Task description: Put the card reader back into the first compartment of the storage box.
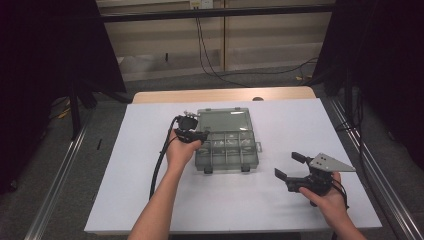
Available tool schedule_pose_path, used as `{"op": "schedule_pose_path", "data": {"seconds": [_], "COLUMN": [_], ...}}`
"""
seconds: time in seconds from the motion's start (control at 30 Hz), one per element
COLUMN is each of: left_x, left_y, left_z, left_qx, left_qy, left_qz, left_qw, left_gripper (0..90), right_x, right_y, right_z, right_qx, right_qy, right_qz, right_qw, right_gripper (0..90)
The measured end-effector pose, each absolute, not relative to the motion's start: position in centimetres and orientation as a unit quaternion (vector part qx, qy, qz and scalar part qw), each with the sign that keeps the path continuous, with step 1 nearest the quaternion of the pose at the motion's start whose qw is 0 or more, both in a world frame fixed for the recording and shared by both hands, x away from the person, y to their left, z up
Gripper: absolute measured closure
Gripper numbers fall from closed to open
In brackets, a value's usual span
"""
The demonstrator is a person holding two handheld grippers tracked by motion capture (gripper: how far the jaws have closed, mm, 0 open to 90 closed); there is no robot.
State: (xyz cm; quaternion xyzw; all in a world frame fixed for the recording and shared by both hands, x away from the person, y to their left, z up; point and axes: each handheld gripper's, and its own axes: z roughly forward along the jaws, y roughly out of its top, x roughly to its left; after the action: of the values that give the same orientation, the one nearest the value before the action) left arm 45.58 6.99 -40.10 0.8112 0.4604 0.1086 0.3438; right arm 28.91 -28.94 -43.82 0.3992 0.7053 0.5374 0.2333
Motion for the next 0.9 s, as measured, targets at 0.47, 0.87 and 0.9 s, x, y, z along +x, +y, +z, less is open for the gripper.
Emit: {"op": "schedule_pose_path", "data": {"seconds": [0.47,0.87,0.9], "left_x": [45.5,45.47,45.45], "left_y": [7.14,6.97,6.92], "left_z": [-40.35,-40.53,-40.56], "left_qx": [0.811,0.812,0.81], "left_qy": [0.464,0.462,0.465], "left_qz": [0.112,0.114,0.114], "left_qw": [0.339,0.337,0.339], "left_gripper": [74.0,74.0,74.0], "right_x": [28.93,28.94,28.95], "right_y": [-28.96,-28.96,-28.96], "right_z": [-43.82,-43.83,-43.84], "right_qx": [0.4,0.399,0.399], "right_qy": [0.704,0.705,0.706], "right_qz": [0.538,0.538,0.538], "right_qw": [0.233,0.233,0.233], "right_gripper": [11.4,11.3,11.3]}}
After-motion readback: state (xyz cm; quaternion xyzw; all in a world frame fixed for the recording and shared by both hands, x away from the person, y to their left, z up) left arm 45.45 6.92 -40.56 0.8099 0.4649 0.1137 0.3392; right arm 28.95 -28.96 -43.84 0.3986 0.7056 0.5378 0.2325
